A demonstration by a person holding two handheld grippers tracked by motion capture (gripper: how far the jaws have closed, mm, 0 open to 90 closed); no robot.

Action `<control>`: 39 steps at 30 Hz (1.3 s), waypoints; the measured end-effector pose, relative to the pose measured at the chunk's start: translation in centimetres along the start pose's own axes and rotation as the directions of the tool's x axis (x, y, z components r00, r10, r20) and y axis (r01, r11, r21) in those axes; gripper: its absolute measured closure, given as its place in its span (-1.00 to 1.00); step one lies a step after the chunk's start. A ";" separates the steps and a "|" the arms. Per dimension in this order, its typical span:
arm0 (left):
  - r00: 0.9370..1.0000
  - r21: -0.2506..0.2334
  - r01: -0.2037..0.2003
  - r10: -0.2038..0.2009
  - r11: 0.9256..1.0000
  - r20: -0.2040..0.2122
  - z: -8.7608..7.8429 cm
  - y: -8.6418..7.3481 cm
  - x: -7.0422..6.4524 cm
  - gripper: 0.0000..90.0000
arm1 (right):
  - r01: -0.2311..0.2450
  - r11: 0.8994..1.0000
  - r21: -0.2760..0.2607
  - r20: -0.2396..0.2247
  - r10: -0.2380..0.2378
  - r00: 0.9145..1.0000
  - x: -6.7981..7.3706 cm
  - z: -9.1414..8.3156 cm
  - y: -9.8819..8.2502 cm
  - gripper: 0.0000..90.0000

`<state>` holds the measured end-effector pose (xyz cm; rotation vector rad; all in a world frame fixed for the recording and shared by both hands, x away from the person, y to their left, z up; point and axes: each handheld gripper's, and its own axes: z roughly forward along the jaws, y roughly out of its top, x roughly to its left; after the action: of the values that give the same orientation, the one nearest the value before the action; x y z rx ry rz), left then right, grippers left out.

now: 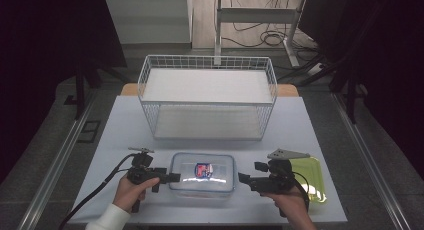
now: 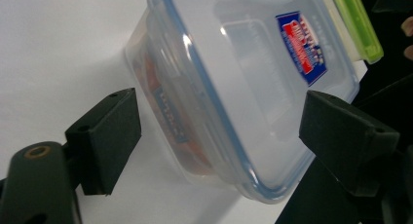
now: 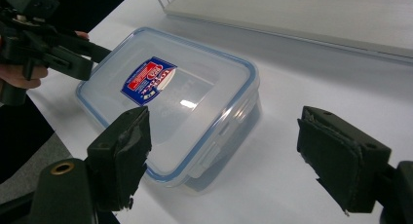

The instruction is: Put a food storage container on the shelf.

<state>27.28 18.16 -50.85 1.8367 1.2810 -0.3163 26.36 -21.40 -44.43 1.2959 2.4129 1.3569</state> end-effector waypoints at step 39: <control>0.992 0.015 0.076 -0.077 0.997 0.105 0.5 -0.2 1.1 -0.28 | -0.266 0.953 0.147 -0.093 0.281 0.955 -1.3 6.7 -0.8 -0.63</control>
<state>27.75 18.51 -51.91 1.7589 1.2811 -0.4564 29.68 -18.07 -49.52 1.6867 2.5099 1.3864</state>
